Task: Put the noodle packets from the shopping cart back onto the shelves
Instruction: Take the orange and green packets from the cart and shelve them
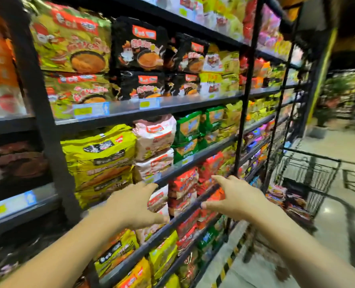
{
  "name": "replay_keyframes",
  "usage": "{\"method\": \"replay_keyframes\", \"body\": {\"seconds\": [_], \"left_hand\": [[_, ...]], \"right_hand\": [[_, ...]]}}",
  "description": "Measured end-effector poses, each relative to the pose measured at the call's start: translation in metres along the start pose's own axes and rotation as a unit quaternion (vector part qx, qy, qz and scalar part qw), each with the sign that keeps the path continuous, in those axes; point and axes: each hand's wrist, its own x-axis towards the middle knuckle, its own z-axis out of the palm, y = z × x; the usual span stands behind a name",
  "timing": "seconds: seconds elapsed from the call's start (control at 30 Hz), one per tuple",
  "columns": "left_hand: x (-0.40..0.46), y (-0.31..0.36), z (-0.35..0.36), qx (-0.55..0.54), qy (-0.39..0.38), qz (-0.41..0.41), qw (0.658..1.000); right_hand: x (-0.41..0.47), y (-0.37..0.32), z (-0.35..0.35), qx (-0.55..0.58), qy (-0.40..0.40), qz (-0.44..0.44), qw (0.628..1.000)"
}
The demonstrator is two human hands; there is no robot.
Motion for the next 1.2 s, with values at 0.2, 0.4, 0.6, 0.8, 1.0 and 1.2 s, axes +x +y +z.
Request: {"method": "replay_keyframes", "body": {"seconds": [0.2,0.4,0.6,0.8,1.0,1.2], "left_hand": [[0.085,0.093,-0.002,0.009,0.008,0.076,0.997],[0.162,0.16,0.002,-0.015,0.0,0.134,0.991],[0.252,0.213,0.013,-0.02,-0.013,0.192,0.981],[0.361,0.263,0.011,-0.036,-0.013,0.253,0.967],[0.484,0.307,0.006,-0.034,-0.033,0.288,0.956],[0.586,0.351,0.015,-0.033,-0.054,0.309,0.949]], "right_hand": [[0.022,0.111,-0.008,-0.007,0.007,0.07,0.997],[0.042,0.193,-0.008,-0.003,-0.001,0.14,0.99],[0.085,0.263,0.007,0.004,-0.018,0.218,0.976],[0.143,0.309,-0.01,0.024,-0.029,0.269,0.962],[0.231,0.354,-0.02,0.034,-0.015,0.333,0.942],[0.305,0.403,-0.011,0.059,-0.019,0.368,0.928]]}}
